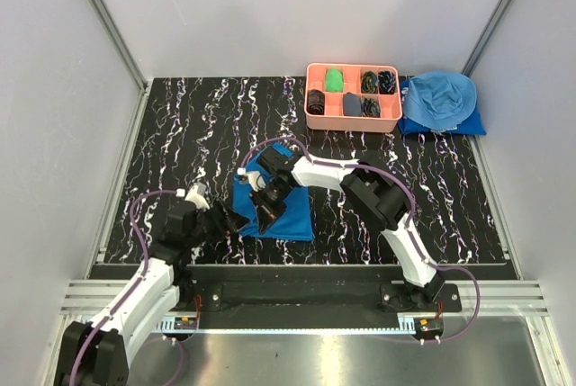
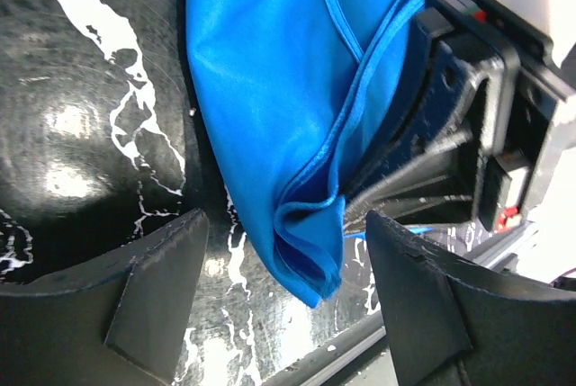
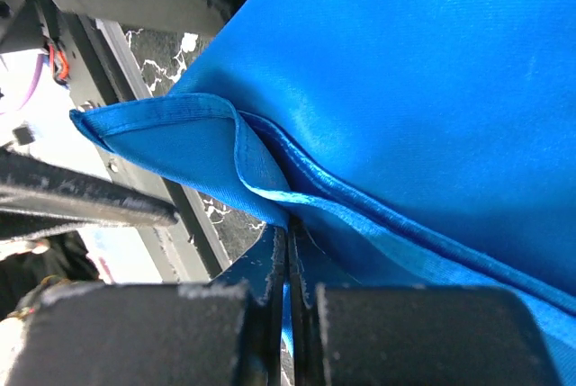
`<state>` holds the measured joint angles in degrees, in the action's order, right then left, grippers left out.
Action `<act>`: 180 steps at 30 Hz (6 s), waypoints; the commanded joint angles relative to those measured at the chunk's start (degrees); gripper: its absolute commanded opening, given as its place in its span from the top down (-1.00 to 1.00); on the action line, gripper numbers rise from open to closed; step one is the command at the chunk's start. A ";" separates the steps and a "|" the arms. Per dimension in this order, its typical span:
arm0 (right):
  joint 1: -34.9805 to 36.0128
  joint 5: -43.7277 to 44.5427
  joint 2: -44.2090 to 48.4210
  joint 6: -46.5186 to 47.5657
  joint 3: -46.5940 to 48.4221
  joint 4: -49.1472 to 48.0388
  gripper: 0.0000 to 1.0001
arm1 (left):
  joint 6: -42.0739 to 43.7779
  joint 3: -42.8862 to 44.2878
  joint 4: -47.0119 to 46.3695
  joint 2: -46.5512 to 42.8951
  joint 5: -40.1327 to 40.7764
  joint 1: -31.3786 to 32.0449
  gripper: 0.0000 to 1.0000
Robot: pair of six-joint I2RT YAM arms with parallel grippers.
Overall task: Fold the napkin, place the utensils inside, and roll it up
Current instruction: Roll the napkin with the utensil
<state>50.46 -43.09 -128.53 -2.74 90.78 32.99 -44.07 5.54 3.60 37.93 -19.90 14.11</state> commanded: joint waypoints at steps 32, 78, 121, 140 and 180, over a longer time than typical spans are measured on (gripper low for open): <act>-1.77 2.13 3.00 -1.04 2.30 3.31 0.70 | -3.47 3.06 -3.77 11.55 -4.35 0.48 1.00; 22.76 61.70 25.53 13.38 -39.11 -47.94 -0.93 | 1.27 12.48 3.52 24.38 -25.63 -13.76 1.00; 10.91 26.33 18.50 8.19 -17.93 -8.22 1.00 | 3.64 10.20 0.71 12.45 -5.86 -14.02 -0.60; -1.32 -9.19 -0.74 8.28 0.70 8.49 1.00 | 8.74 -1.41 -12.91 -2.60 -4.62 -3.21 -0.69; -9.06 -18.00 -5.70 10.22 13.11 20.36 0.30 | 8.31 7.02 -7.47 15.15 4.96 4.44 1.00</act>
<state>43.53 -64.40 -141.34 7.57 102.65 53.98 -34.74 8.64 -8.12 51.86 -18.70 18.46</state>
